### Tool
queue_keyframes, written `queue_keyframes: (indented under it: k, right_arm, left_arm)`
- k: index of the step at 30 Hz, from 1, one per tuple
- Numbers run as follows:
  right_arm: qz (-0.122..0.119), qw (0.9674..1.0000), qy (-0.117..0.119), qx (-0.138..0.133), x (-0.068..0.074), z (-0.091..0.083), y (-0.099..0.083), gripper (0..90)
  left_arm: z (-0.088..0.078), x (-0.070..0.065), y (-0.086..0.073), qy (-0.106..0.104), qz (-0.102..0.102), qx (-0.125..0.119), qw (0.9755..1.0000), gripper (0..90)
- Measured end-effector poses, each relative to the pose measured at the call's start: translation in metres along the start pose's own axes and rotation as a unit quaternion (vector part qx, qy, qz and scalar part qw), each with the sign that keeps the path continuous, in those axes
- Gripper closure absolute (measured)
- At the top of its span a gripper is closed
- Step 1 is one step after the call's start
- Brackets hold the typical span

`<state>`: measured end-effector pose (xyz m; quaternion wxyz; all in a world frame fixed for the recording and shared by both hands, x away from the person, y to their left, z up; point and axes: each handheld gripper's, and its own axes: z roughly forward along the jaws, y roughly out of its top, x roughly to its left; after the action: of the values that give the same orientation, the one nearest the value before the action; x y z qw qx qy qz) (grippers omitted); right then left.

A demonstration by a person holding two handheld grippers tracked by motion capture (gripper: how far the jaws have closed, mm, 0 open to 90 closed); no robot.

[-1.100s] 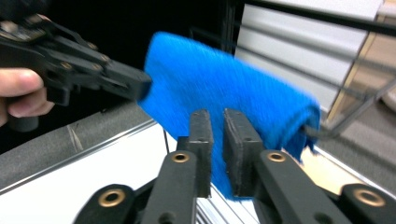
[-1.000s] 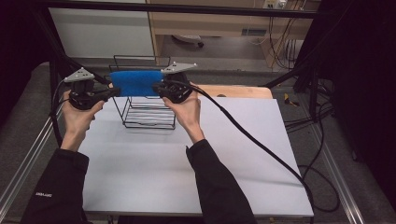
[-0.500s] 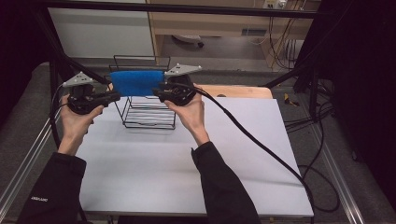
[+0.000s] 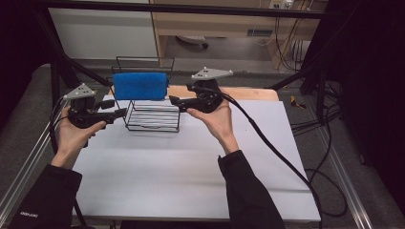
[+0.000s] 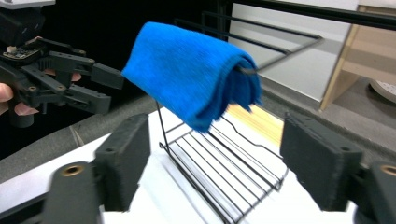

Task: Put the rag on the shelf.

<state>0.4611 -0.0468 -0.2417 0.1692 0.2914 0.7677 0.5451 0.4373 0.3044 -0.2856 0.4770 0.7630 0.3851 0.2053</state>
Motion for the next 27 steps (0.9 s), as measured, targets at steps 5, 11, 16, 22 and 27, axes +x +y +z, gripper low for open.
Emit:
queue_keyframes:
  k: [5, 11, 16, 22, 27]
  right_arm:
    - [0.012, 0.9999, 0.000, 0.000, -0.008, -0.021, -0.016, 16.9]
    - [0.006, 0.9997, -0.019, 0.014, -0.014, -0.042, -0.034, 9.6]
    - [0.012, 0.9994, -0.029, 0.016, -0.022, -0.061, -0.053, 7.8]
    - [0.031, 0.9987, -0.033, 0.023, -0.036, -0.078, -0.081, 6.4]
    - [0.043, 0.9979, -0.039, 0.031, -0.047, -0.091, -0.108, 5.1]
  left_arm:
    - [0.001, -0.007, -0.008, -0.002, 0.003, -0.003, 1.0000, 25.8]
    - [0.004, -0.018, -0.024, -0.007, 0.012, 0.004, 0.9999, 16.1]
    - [0.009, -0.026, -0.041, -0.009, 0.012, 0.013, 0.9998, 11.0]
    - [0.019, -0.033, -0.062, -0.014, 0.006, 0.024, 0.9996, 8.4]
    - [0.027, -0.038, -0.079, -0.019, 0.000, 0.034, 0.9993, 8.2]
